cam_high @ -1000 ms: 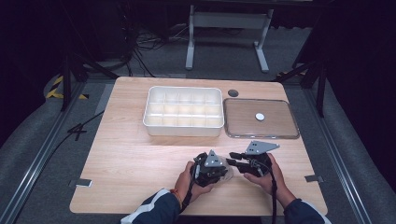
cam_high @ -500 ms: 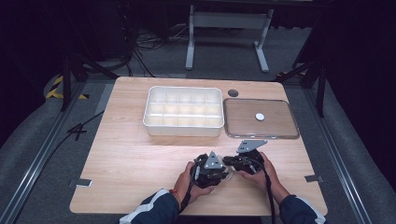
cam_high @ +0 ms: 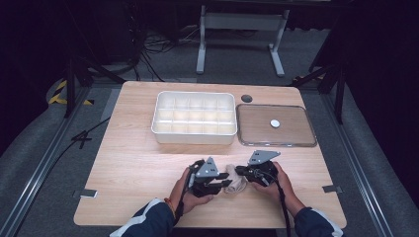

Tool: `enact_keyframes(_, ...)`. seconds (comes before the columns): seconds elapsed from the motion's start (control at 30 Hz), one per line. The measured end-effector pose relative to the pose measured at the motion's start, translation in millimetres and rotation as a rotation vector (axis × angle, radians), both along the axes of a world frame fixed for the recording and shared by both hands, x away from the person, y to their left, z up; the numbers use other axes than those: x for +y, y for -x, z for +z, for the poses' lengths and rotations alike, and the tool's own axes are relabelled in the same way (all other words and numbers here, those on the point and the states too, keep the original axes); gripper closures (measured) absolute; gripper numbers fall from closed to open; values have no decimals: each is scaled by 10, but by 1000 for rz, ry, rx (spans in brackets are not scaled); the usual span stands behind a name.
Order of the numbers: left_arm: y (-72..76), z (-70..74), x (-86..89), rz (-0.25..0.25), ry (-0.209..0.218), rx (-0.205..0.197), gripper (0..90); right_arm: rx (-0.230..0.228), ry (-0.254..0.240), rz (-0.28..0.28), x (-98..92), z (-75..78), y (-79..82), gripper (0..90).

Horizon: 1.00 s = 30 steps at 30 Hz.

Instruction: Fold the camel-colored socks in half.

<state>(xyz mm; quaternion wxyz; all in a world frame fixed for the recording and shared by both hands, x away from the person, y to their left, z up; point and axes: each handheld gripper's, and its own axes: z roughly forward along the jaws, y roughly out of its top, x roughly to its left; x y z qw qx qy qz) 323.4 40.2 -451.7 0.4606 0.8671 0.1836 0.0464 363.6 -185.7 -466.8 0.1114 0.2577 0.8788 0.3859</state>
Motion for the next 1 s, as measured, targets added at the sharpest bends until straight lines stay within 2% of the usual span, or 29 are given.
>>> enact_keyframes(0.03,6,-29,-40,-21,-10,-6,728,-8,2,1,3,-3,6,862)
enact_keyframes(0.1,15,-59,-76,-32,-12,-2,729,-13,6,3,4,-5,15,863)
enact_keyframes(0.13,17,-115,-130,-61,-38,-6,728,-14,7,4,6,-6,21,864)
enact_keyframes(0.17,17,-115,-130,-61,-38,-6,728,-14,7,4,6,-6,21,864)
enact_keyframes(0.23,40,-177,-174,-72,-86,-29,728,-22,7,1,11,-9,31,864)
enact_keyframes(0.33,74,-207,-189,-78,-110,-63,724,-24,5,-1,14,-13,38,863)
enact_keyframes(0.47,83,-239,-181,-71,-99,-71,731,-35,9,-9,11,-10,40,845)
enact_keyframes(0.6,76,-245,-177,-66,-92,-60,741,-56,40,-41,12,19,38,831)
enact_keyframes(0.7,71,-252,-170,-69,-89,-57,744,-74,36,-78,-24,62,13,853)
enact_keyframes(0.77,62,-257,-167,-71,-81,-58,747,-78,19,-83,-37,87,8,856)
enact_keyframes(0.83,53,-270,-157,-61,-56,-31,751,-89,-55,-55,-46,163,18,854)
enact_keyframes(0.9,49,-272,-157,-62,-52,-32,756,-104,-99,8,9,225,53,852)
enact_keyframes(1.0,50,-271,-155,-61,-56,-30,759,-87,-80,77,132,206,72,848)
